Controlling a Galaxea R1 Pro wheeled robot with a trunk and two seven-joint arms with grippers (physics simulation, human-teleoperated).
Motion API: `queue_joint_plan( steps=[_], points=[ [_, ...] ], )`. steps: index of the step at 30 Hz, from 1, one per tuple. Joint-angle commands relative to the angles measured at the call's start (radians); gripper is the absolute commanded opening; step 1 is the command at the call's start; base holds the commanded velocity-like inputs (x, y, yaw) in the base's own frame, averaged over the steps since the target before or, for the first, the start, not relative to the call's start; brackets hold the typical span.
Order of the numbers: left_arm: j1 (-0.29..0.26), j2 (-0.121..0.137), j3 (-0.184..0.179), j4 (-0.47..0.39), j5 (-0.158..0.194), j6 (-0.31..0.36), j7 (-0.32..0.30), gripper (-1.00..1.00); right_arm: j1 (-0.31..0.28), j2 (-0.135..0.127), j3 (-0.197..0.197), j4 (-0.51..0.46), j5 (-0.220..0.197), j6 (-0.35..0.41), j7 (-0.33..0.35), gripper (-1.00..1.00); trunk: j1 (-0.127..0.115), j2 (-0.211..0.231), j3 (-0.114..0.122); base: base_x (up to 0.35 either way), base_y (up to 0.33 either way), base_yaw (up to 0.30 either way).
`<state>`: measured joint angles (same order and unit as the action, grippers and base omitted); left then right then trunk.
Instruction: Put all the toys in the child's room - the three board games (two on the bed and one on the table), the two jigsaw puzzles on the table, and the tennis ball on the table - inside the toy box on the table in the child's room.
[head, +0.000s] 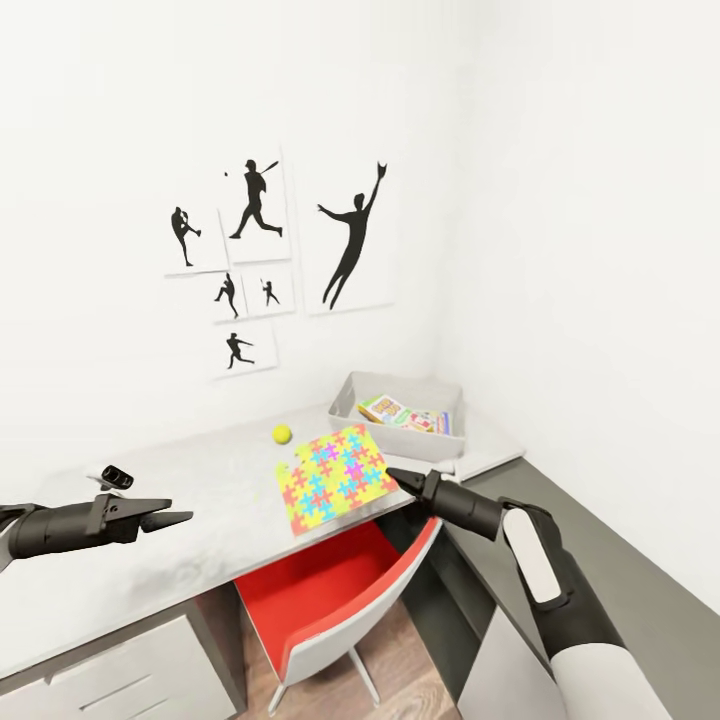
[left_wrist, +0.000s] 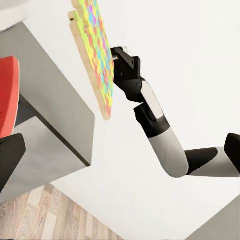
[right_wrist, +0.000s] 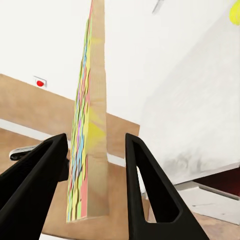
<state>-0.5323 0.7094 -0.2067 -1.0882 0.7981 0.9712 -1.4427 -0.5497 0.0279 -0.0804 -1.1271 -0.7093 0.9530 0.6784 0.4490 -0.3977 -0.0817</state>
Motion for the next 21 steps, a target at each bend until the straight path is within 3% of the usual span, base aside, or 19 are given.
queue_joint_plan(
  steps=[1,16,21],
  points=[
    [-0.002,0.001,-0.003,0.001,0.004,0.011,-0.003,1.0,-0.001,0.001,-0.005,0.0,0.005,0.004,0.006,-1.0,0.001,-0.002,-0.002,0.144,0.07,0.0],
    [0.0,0.001,-0.003,0.001,0.004,-0.003,-0.008,1.0,-0.001,0.004,-0.007,0.001,0.005,0.003,0.006,-1.0,0.001,-0.002,-0.002,0.033,0.008,0.0],
    [0.0,0.001,-0.002,0.001,0.004,-0.004,-0.008,1.0,-0.001,0.007,-0.007,0.001,0.004,0.001,0.008,-1.0,0.001,-0.002,-0.002,0.0,0.161,0.0]
  ],
)
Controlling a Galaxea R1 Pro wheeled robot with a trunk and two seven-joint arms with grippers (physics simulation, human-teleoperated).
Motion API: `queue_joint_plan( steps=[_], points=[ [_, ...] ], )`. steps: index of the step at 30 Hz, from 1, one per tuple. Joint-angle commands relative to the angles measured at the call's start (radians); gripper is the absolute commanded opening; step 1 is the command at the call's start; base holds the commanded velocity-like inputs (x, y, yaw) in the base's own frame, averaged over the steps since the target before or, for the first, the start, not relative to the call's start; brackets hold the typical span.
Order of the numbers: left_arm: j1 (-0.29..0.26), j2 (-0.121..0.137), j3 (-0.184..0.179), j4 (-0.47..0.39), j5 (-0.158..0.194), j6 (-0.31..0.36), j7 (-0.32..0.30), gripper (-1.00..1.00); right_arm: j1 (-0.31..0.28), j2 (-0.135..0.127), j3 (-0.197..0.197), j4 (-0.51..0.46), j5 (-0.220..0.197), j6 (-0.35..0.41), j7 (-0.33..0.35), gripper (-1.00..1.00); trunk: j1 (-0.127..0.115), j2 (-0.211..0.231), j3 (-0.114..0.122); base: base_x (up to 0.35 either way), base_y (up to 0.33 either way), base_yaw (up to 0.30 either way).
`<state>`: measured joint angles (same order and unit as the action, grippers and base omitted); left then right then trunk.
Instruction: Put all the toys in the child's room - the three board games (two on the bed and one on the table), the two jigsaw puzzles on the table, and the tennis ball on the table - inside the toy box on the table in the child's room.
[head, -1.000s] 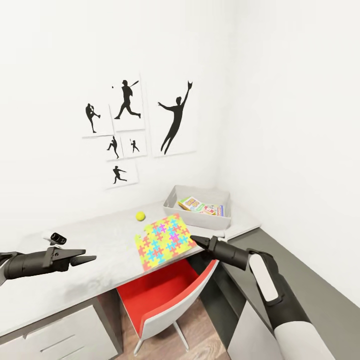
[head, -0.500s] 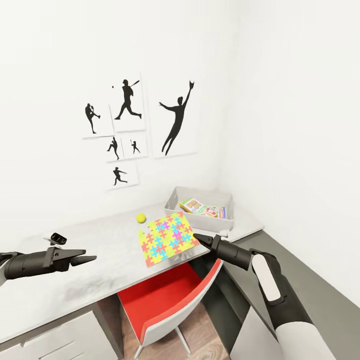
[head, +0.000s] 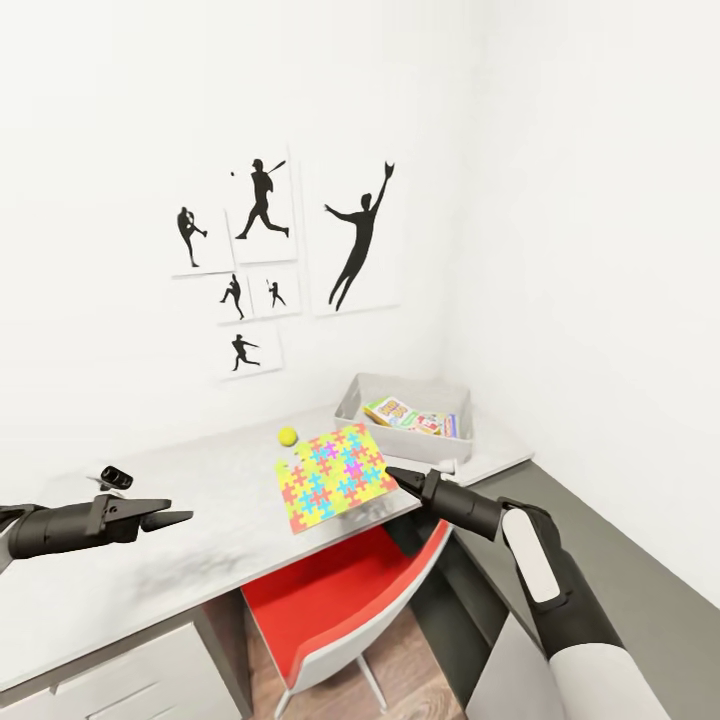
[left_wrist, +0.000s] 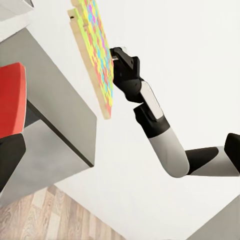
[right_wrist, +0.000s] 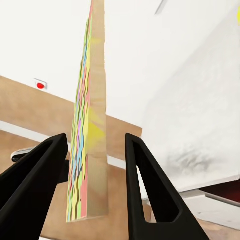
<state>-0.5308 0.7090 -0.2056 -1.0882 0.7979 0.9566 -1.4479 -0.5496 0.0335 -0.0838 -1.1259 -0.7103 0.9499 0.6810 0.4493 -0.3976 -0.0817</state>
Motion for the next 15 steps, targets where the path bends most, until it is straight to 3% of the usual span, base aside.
queue_joint_plan(
  steps=[1,9,15],
  points=[
    [-0.001,0.001,-0.004,0.001,0.004,0.01,-0.002,1.0,-0.001,0.001,-0.003,0.0,0.005,0.004,0.007,-1.0,0.001,-0.002,-0.002,0.0,0.054,0.0],
    [-0.001,0.001,-0.005,0.001,0.003,0.01,-0.001,1.0,-0.001,0.002,-0.004,0.001,0.005,0.004,0.008,-1.0,0.001,-0.002,-0.002,0.0,0.012,-0.005],
    [-0.001,0.001,-0.004,0.001,0.004,0.01,0.0,1.0,-0.001,0.002,-0.004,0.001,0.005,0.004,0.008,-1.0,0.001,-0.002,0.0,0.006,0.008,-0.143]
  ],
)
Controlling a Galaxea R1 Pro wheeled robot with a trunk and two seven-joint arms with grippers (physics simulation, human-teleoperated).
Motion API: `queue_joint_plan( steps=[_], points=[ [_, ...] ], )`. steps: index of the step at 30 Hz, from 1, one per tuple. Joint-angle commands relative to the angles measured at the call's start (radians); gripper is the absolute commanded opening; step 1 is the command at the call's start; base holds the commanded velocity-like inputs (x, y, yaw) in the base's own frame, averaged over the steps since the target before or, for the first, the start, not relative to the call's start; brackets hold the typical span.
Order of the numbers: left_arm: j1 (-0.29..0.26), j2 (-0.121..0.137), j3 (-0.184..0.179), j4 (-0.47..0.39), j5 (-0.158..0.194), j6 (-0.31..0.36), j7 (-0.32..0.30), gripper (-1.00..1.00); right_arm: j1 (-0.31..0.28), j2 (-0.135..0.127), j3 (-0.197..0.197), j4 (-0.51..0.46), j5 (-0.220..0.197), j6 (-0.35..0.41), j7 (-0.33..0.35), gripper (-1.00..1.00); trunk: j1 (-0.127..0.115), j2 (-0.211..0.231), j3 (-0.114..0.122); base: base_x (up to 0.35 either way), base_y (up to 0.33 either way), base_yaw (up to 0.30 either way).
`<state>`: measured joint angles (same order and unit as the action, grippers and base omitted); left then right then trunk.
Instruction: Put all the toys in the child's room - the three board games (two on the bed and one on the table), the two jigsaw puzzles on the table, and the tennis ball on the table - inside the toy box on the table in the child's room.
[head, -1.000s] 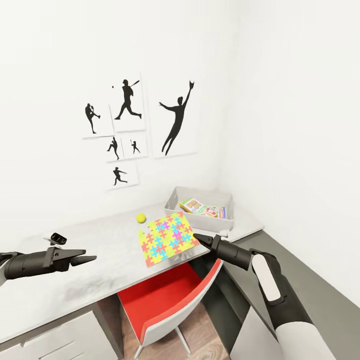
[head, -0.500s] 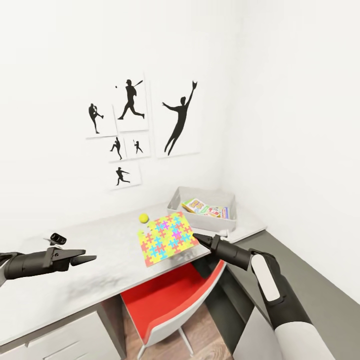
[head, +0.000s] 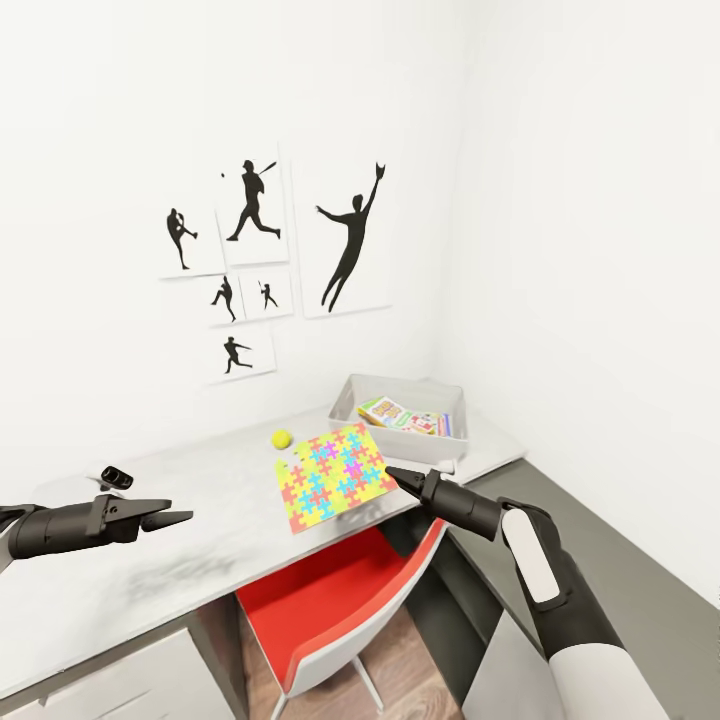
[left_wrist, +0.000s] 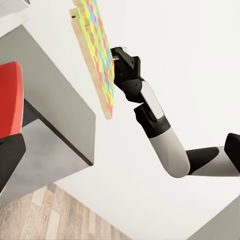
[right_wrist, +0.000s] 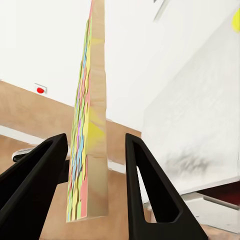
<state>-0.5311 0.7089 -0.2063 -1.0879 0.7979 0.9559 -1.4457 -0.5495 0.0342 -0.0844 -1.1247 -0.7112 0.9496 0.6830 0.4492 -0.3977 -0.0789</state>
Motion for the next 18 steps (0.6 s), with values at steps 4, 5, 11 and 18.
queue_joint_plan(
  steps=[4,5,11,18],
  points=[
    [-0.001,0.001,-0.003,0.0,0.005,0.011,0.0,1.0,-0.001,0.001,-0.003,0.0,0.006,0.005,0.007,-1.0,0.001,-0.002,-0.001,0.092,0.151,-0.076],
    [-0.001,0.001,-0.003,0.0,0.005,0.011,0.001,1.0,-0.001,0.001,-0.003,0.0,0.006,0.005,0.007,-1.0,0.001,-0.002,-0.001,0.135,0.226,-0.02],
    [-0.001,0.001,-0.004,0.0,0.005,0.011,0.003,1.0,-0.001,-0.002,-0.003,0.0,0.006,0.005,0.007,-1.0,0.001,-0.002,-0.001,0.138,0.129,-0.007],
    [-0.001,0.001,-0.004,0.0,0.004,0.012,0.003,1.0,-0.001,-0.002,-0.003,0.0,0.006,0.005,0.007,-1.0,0.001,-0.002,-0.001,0.129,-0.027,-0.024]
  ],
)
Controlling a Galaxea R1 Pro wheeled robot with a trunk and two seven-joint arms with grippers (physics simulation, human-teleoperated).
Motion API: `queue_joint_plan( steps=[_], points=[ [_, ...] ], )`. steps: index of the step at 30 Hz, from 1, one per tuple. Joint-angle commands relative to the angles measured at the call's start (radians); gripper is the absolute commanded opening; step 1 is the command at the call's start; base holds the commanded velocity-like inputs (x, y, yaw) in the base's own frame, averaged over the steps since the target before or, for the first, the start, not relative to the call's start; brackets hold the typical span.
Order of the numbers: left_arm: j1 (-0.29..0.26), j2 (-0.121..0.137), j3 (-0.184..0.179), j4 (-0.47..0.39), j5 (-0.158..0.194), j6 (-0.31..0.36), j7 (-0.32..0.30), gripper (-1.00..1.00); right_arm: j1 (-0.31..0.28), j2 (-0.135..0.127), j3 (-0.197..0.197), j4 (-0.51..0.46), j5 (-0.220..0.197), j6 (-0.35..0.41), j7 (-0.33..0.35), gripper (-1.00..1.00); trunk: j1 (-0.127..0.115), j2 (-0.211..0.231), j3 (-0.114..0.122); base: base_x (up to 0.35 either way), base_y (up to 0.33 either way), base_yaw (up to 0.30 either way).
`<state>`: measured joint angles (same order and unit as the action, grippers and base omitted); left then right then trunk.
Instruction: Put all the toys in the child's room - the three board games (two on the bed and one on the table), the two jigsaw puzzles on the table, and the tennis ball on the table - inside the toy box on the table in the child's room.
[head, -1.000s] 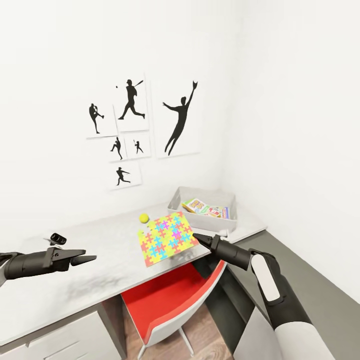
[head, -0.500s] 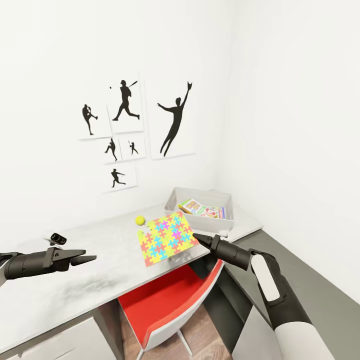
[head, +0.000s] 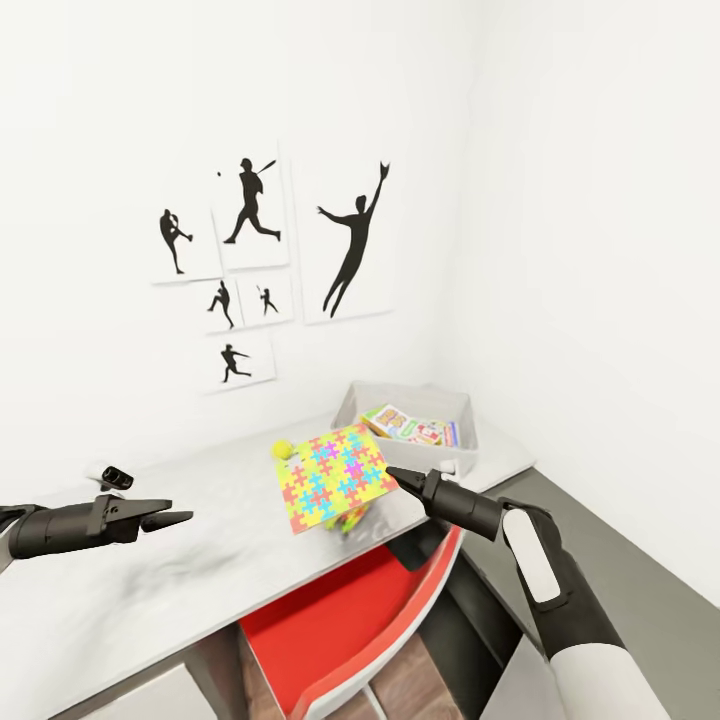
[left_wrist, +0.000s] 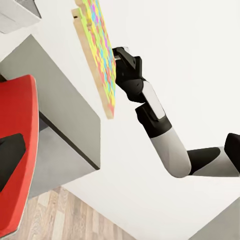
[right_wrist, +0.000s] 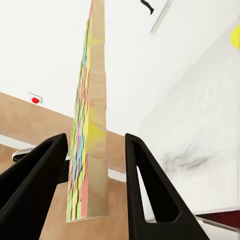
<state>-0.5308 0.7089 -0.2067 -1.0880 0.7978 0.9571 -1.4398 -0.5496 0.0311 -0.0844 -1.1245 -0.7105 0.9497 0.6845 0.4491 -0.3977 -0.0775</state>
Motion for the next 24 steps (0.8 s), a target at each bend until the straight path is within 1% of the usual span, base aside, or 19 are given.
queue_joint_plan(
  steps=[1,7,14,18,24],
  points=[
    [-0.001,0.001,-0.003,0.0,0.004,0.011,-0.003,1.0,-0.001,0.001,-0.003,0.0,0.005,0.004,0.006,-1.0,0.001,-0.002,-0.002,0.152,-0.095,-0.099],
    [-0.001,0.001,-0.003,0.0,0.004,0.01,-0.005,1.0,-0.001,0.001,-0.003,0.0,0.005,0.004,0.006,-1.0,0.001,-0.002,-0.002,0.052,-0.034,-0.16],
    [-0.001,0.001,-0.004,0.0,0.004,0.01,-0.004,1.0,-0.001,0.001,-0.003,0.0,0.005,0.001,0.006,-1.0,0.001,-0.002,-0.002,0.011,0.016,-0.201],
    [-0.001,0.001,-0.005,0.0,0.004,0.011,-0.003,1.0,-0.001,0.0,-0.003,0.0,0.005,-0.017,0.006,-1.0,0.001,-0.002,-0.002,0.107,0.111,-0.051],
    [-0.001,0.001,-0.005,0.0,0.004,0.011,-0.003,1.0,-0.001,0.0,-0.003,0.0,0.005,-0.02,0.006,-1.0,0.001,-0.002,-0.002,0.071,0.021,-0.007]
  ],
)
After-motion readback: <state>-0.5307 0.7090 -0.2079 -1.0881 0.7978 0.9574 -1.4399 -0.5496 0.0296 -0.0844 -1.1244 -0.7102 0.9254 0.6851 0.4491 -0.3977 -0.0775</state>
